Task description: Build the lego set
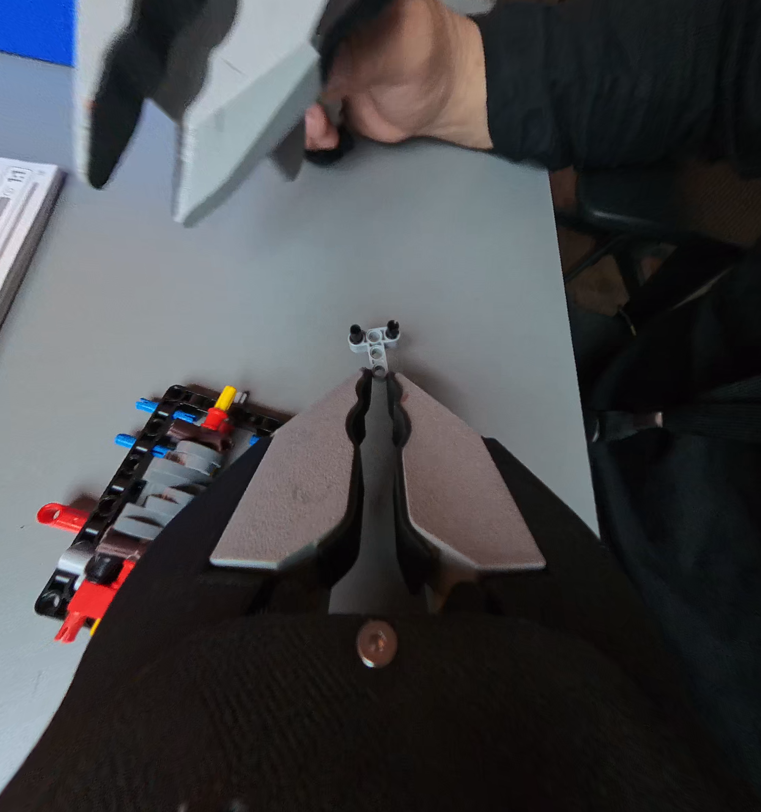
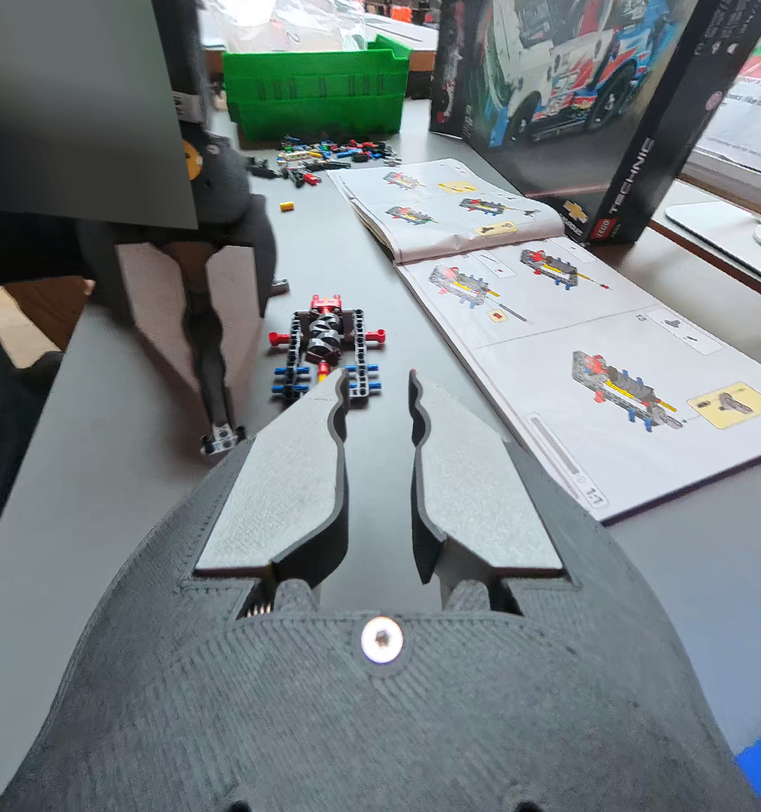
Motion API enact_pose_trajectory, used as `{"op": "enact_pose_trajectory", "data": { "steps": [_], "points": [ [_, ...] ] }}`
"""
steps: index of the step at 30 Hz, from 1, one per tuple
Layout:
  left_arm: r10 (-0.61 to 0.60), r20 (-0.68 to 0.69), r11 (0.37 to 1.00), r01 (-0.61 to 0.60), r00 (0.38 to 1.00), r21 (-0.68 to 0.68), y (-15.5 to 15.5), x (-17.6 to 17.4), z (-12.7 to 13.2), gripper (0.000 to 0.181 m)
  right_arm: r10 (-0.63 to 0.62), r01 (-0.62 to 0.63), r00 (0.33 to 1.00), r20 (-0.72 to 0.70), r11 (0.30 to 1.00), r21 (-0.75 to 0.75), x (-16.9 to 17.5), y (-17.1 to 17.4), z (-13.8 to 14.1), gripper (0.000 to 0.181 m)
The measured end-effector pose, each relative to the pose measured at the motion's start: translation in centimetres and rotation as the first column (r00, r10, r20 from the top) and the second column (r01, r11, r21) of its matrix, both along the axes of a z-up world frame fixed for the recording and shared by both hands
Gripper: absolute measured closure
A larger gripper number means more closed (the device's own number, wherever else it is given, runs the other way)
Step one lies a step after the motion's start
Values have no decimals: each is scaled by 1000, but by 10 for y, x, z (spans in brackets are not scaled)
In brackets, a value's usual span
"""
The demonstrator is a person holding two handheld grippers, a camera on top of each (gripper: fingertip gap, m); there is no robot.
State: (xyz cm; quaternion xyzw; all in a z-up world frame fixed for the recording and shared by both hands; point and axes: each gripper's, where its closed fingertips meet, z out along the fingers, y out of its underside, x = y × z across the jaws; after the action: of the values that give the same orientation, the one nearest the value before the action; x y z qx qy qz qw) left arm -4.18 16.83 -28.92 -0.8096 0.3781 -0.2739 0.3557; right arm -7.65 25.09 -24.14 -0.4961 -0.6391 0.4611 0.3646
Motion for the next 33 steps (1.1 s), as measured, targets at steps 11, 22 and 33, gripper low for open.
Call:
{"op": "enact_pose_trajectory", "data": {
  "steps": [11,22,33],
  "points": [
    [-1,485,1000,-4,874,9,-2,-13,65,176,340,-336,940,-13,922,-192,23,-70,9,151],
    [-68,546,968,-77,835,239,-3,-14,107,176,302,-347,932,-198,903,-253,7,-98,51,166],
    [-54,576,969,-97,816,228,-3,-17,111,177,191,-312,922,-337,883,-352,16,-74,77,176]
  ]
}}
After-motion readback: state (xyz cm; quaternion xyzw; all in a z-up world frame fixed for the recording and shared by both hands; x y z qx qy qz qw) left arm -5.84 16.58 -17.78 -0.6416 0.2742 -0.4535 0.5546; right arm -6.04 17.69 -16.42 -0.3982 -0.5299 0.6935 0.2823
